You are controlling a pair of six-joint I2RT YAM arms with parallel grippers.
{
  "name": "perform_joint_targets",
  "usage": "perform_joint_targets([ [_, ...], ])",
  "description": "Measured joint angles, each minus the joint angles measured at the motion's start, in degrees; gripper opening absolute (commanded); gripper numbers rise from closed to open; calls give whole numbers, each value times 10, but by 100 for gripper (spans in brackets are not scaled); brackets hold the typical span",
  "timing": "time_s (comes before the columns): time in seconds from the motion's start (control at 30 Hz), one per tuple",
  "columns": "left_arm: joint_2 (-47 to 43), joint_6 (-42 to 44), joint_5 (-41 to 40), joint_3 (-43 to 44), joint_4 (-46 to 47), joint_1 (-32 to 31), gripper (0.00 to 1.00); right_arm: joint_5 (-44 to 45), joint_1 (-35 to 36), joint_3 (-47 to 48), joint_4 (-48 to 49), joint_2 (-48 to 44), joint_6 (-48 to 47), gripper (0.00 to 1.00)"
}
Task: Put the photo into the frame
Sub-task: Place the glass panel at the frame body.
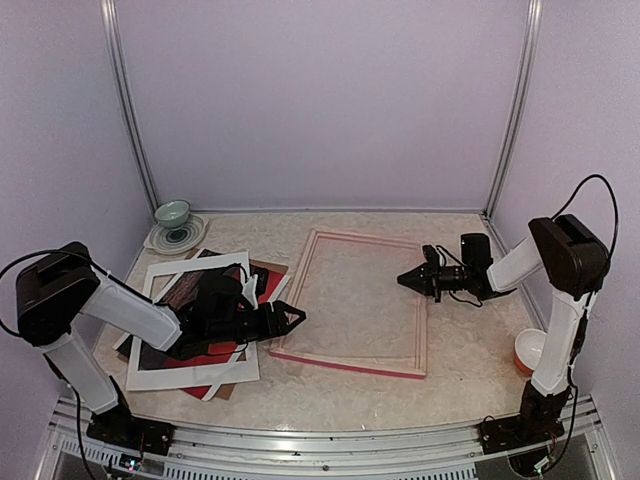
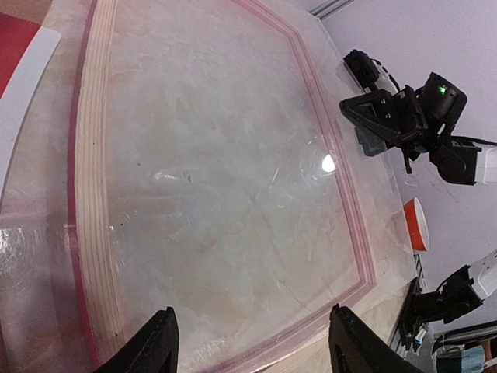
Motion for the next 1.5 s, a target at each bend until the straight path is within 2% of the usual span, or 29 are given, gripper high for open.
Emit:
perform_joint_targets([
  [0.23, 0, 1, -3, 0, -4, 2, 66, -22, 0, -11, 100, 0, 58, 0],
  [0.47, -25, 25, -14, 30, -52, 52, 67, -39, 3, -18, 209, 0, 123, 0],
  [0.8, -10, 55, -15, 78, -62, 93, 65, -40, 13, -18, 236, 0, 141, 0],
  [0.9, 16, 58, -11, 83, -62, 96, 59, -40, 15, -18, 265, 2, 162, 0],
  [1.1, 57, 59, 3, 85, -61, 103, 55, -41, 17, -19, 335, 16, 214, 0],
  [1.3, 82, 59, 17, 87, -53, 103, 50, -41, 18, -19, 353, 24, 232, 0],
  [1.5, 101, 58, 32, 87, -42, 104, 48, -41, 18, -19, 353, 34, 232, 0],
])
